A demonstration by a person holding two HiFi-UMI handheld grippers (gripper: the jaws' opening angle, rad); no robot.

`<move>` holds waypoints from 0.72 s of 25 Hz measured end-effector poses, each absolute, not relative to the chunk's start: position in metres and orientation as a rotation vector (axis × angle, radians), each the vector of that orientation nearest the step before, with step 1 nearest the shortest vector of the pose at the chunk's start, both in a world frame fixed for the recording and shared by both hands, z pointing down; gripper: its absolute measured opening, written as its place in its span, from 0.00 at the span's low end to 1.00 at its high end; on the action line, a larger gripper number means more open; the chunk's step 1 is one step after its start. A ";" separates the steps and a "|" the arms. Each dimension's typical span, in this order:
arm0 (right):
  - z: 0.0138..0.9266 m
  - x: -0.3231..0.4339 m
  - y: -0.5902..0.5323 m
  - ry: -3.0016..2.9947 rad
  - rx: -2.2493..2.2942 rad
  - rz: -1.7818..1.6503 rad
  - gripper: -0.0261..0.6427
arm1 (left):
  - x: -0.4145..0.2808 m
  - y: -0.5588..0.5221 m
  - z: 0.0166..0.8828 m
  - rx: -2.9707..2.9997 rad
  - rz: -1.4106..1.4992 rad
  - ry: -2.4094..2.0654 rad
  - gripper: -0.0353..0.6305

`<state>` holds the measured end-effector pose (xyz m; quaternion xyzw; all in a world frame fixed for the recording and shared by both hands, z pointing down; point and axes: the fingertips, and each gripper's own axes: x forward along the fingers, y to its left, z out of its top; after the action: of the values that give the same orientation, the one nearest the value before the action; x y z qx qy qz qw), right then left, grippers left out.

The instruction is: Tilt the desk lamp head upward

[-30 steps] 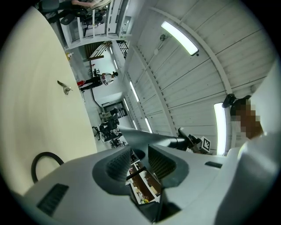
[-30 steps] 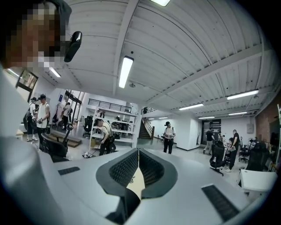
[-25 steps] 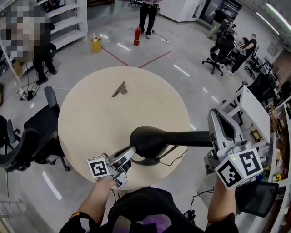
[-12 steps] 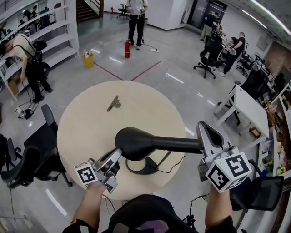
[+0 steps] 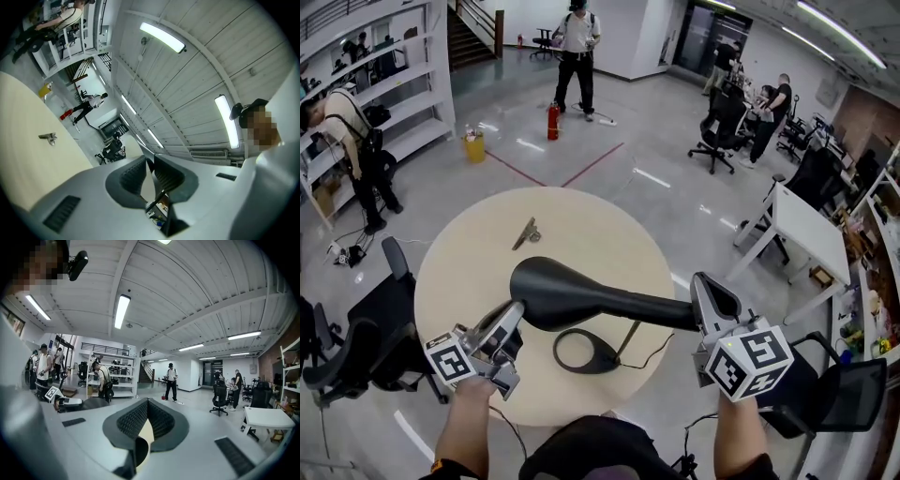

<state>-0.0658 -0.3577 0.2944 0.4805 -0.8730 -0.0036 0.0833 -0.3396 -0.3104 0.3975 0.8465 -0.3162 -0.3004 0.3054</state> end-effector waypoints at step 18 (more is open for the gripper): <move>0.335 -0.036 -0.349 -2.629 1.502 0.198 0.06 | -0.323 -0.301 0.299 2.469 -0.764 -0.868 0.17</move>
<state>-0.0361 -0.3486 0.3350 0.4944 -0.8652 0.0650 0.0534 -0.3228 -0.3009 0.2995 0.8862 -0.3115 -0.2742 0.2062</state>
